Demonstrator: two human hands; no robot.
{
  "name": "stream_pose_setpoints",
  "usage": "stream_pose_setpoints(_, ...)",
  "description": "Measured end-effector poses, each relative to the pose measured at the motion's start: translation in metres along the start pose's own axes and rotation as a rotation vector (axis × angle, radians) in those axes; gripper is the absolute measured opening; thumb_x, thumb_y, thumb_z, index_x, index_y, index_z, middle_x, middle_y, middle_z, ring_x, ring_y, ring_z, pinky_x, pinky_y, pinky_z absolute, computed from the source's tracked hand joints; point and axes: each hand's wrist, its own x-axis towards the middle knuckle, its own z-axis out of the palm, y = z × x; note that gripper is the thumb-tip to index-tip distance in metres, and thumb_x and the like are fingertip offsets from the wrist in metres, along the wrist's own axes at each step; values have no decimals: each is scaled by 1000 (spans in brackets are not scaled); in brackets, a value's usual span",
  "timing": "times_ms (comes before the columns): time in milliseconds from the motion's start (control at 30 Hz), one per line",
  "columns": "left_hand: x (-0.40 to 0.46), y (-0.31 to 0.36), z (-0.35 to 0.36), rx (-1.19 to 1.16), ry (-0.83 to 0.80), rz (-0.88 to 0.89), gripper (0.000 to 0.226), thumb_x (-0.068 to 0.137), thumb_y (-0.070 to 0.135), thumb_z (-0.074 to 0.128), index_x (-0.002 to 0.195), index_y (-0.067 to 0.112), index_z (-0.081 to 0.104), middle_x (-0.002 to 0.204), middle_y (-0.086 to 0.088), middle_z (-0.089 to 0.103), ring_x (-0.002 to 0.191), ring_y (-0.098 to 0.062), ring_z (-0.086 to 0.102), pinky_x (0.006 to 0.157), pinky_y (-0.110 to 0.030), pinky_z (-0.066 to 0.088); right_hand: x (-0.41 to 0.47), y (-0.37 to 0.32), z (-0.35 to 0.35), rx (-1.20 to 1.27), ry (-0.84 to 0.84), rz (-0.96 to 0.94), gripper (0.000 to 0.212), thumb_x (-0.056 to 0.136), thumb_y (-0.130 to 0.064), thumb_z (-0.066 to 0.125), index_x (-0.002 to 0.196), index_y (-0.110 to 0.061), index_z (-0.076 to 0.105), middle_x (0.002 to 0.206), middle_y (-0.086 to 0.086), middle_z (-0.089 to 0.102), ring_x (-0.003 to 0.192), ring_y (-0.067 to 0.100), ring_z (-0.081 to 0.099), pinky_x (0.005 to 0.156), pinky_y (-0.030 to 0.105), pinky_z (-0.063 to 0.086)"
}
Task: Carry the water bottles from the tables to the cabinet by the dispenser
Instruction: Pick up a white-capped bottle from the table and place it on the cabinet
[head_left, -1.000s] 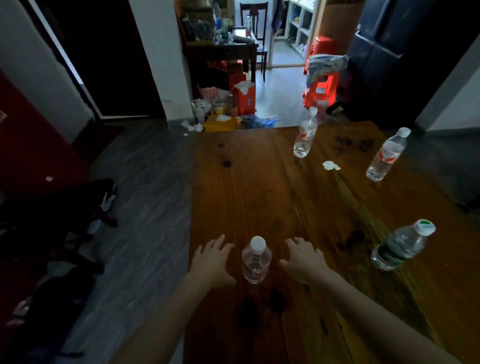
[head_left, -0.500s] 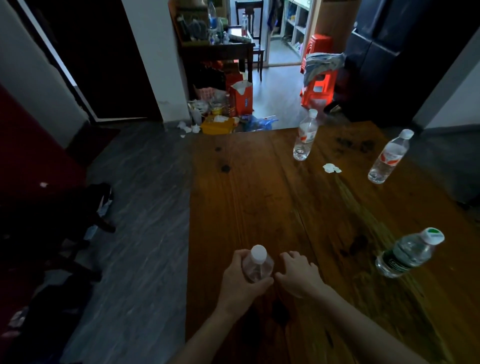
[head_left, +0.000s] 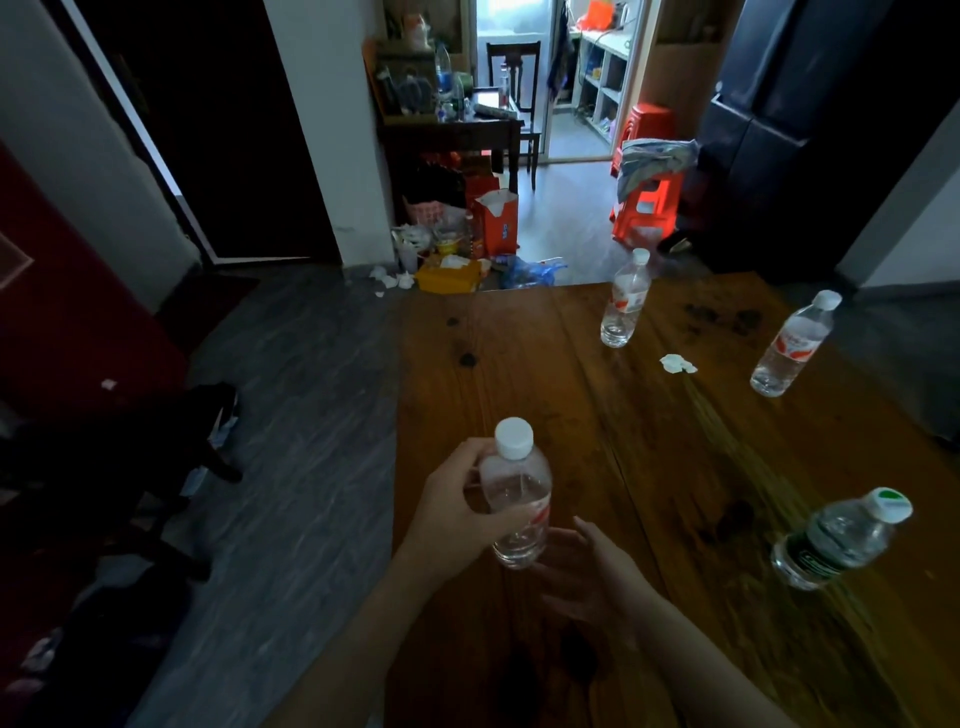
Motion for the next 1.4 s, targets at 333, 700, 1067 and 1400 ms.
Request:
stream_pose_setpoints(333, 3, 28, -26, 82, -45, 126, 59, 70, 35, 84, 123, 31, 57, 120, 13, 65, 113, -10, 64, 96, -36, 56, -26, -14, 35, 198, -193, 88, 63, 99, -59, 33, 135, -12, 56, 127, 16, 68, 121, 32, 62, 101, 57, 46)
stream_pose_setpoints(700, -25, 24, -56, 53, -126, 94, 62, 75, 30, 85, 129, 31, 55, 126, 16, 65, 120, -5, 61, 102, -40, 53, -30, 2, 71, 147, -142, 83, 69, 96, -64, 34, 137, -11, 54, 124, 17, 69, 122, 34, 60, 109, 49, 38)
stream_pose_setpoints(1067, -66, 30, -97, 38, 91, -9, 58, 75, 24, 86, 124, 37, 57, 122, 17, 66, 118, -8, 63, 101, -41, 54, -33, 6, 116, 30, -208, 150, 67, 97, -63, 32, 125, -9, 61, 117, 18, 72, 116, 34, 62, 107, 47, 37)
stream_pose_setpoints(1400, -168, 36, -101, 83, 536, -211, 55, 76, 13, 88, 121, 29, 62, 114, 9, 71, 110, -13, 68, 99, -34, 53, -19, 38, 163, -369, -472, 353, 77, 95, -67, 25, 136, -9, 55, 130, 13, 66, 125, 31, 56, 109, 42, 36)
